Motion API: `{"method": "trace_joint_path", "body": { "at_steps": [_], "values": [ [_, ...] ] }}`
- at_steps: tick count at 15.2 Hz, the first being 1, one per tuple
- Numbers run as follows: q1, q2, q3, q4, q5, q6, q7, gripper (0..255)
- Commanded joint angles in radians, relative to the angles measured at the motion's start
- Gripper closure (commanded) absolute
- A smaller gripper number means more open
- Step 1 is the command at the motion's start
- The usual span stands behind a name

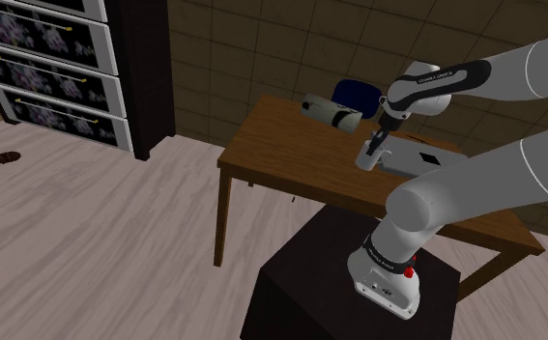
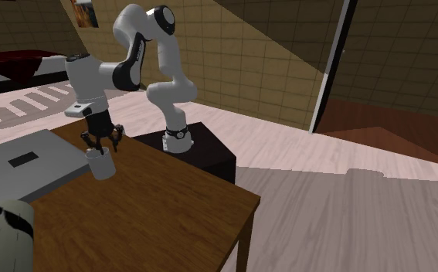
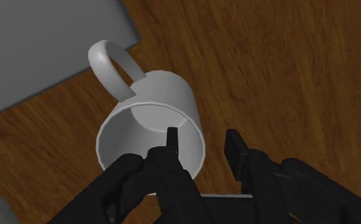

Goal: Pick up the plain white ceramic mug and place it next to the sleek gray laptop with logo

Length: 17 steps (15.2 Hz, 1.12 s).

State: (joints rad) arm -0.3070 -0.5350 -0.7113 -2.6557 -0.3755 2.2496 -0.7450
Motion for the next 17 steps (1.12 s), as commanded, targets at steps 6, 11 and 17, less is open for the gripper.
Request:
{"method": "trace_joint_path", "body": {
  "at_steps": [6, 11, 17],
  "values": [
    [-0.006, -0.026, 0.017, 0.017, 0.001, -0.043, 0.003, 0],
    [-0.017, -0.084, 0.059, 0.073, 0.012, -0.157, 0.007, 0],
    [-0.017, -0.084, 0.059, 0.073, 0.012, -0.157, 0.007, 0]
  ]
}}
